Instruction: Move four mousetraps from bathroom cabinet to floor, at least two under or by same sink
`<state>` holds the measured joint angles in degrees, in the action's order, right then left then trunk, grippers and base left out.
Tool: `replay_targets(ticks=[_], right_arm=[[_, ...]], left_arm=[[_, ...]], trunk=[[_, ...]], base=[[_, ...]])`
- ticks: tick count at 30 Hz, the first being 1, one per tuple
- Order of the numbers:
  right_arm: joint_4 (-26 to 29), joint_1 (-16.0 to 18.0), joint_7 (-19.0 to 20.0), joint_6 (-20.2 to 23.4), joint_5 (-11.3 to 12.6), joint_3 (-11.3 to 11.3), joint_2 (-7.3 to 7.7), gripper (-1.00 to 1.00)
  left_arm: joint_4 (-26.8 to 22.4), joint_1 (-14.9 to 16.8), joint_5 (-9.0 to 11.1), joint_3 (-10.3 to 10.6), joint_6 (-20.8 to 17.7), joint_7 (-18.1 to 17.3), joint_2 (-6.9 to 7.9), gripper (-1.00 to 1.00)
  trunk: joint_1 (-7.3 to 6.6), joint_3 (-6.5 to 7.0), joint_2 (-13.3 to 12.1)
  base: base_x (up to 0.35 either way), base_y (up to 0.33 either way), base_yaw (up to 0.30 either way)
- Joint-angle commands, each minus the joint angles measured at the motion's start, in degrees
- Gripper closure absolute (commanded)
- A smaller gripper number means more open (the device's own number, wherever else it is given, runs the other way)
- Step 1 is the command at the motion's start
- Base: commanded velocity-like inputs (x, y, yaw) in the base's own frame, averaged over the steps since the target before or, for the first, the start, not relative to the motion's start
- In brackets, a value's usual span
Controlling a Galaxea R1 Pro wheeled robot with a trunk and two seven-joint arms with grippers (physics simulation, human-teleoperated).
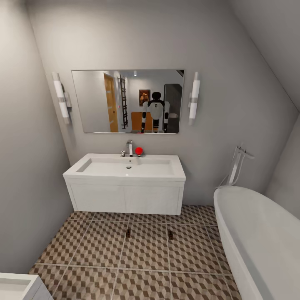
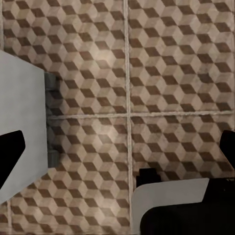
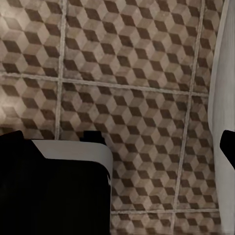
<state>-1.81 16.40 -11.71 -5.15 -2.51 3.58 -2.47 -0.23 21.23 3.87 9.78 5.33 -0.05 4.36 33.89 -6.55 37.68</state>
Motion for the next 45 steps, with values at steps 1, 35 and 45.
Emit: replay_targets(ticks=[1,35,45], right_arm=[[-0.2,0.1,-0.3,0.3,-0.3,0.3,-0.04,-1.00],[-0.2,0.0,-0.3,5.5,-0.1,0.4,-0.25,-1.00],[-0.1,0.0,-0.3,5.4,-0.3,0.5,-0.59,-1.00]], left_arm=[[0.1,-0.4,0.4,0.5,0.1,0.0,-0.01,-1.00],[0.0,-5.8,0.6,0.4,-0.3,0.1,-0.08,-1.00],[0.0,-5.8,2.6,0.3,-0.3,0.1,-0.10,-1.00]], trunk=[[0.02,-0.09,0.1],[0.02,-0.05,0.1],[0.02,-0.05,0.1]], base=[[0.000,0.000,0.000],[0.000,0.000,0.163],[0.000,0.000,0.269]])
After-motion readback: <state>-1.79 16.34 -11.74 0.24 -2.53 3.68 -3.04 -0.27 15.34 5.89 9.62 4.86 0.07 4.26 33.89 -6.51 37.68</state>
